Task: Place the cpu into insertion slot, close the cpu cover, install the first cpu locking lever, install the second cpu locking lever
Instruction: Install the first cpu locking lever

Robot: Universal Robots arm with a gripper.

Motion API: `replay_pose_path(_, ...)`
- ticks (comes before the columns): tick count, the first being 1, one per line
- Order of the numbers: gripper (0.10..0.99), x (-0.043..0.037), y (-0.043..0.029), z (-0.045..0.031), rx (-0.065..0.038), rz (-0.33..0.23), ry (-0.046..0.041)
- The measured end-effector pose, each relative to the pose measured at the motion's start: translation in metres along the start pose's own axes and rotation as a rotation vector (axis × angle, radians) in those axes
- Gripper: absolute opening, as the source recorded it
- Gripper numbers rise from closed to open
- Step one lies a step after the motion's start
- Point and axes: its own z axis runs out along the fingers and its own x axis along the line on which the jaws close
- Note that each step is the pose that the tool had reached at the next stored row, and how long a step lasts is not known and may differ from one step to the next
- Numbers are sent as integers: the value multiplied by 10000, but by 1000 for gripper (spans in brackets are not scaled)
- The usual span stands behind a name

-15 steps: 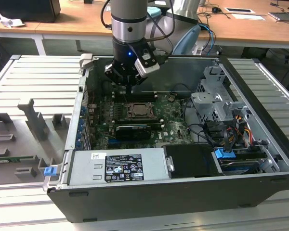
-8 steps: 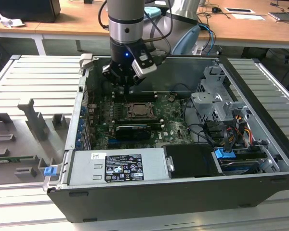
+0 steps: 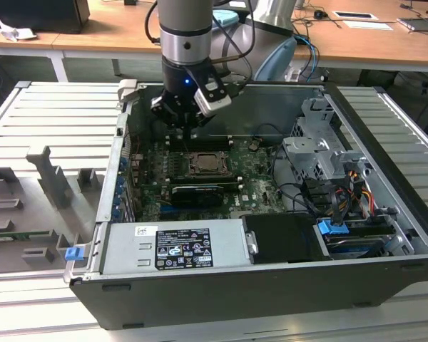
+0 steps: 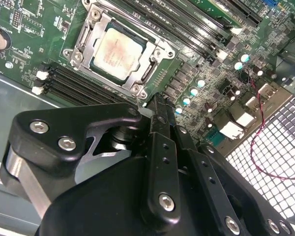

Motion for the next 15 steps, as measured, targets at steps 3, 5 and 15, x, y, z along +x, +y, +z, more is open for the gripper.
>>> replay_pose_path(3,106,6,0,4,1,0,0)
replay_pose_path(5,106,9,0,5,1,0,1)
replay_pose_path(15,106,31,0,16,0,-1,0)
